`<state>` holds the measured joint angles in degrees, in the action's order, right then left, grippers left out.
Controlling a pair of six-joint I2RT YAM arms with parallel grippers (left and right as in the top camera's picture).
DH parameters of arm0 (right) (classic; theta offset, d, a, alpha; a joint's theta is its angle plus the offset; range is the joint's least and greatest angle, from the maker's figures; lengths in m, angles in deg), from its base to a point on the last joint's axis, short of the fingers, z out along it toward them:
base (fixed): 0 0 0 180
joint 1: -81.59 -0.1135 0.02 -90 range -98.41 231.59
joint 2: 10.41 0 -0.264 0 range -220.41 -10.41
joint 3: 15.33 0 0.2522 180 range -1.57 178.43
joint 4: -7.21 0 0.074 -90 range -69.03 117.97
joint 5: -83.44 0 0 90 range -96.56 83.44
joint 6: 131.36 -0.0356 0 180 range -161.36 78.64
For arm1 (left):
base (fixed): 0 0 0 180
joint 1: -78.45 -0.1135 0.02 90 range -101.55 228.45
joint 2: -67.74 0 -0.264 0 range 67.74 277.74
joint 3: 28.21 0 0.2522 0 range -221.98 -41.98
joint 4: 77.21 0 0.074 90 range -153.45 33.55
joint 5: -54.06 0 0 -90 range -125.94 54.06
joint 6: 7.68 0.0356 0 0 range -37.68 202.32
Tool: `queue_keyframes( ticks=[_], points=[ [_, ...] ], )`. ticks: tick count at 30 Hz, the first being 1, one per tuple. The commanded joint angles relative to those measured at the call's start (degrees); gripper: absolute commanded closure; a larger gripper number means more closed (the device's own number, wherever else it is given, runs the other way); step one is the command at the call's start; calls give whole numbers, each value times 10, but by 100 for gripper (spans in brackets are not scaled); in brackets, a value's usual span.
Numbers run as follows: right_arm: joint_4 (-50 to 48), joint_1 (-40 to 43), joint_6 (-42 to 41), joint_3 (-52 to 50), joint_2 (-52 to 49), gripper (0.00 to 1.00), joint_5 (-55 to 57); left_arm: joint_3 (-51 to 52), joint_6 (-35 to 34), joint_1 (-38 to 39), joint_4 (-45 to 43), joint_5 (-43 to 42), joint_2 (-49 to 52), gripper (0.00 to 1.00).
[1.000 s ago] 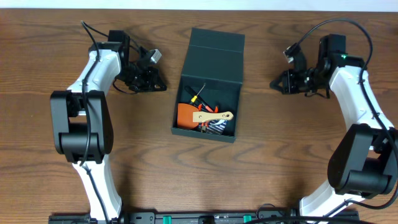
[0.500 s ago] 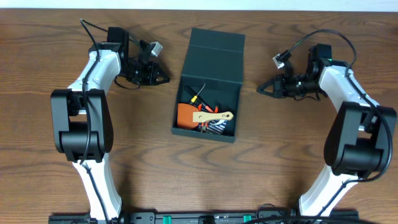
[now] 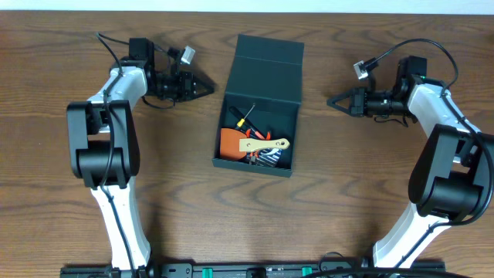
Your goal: Pack container
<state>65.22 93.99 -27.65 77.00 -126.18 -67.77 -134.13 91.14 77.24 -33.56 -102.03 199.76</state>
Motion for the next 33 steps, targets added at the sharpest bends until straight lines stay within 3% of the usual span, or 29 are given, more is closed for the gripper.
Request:
queue_keyframes(
  ticks=[1,8,33],
  points=[
    [-7,5,-27,-1,-2,99,-1,0,-15,-1,-9,-24,11,94],
    [-59,3,-83,-1,-10,99,-8,0,-60,0,-59,-23,14,95],
    [-167,-35,-215,-1,-72,99,-38,0,-73,7,-66,-14,41,94]
  ],
)
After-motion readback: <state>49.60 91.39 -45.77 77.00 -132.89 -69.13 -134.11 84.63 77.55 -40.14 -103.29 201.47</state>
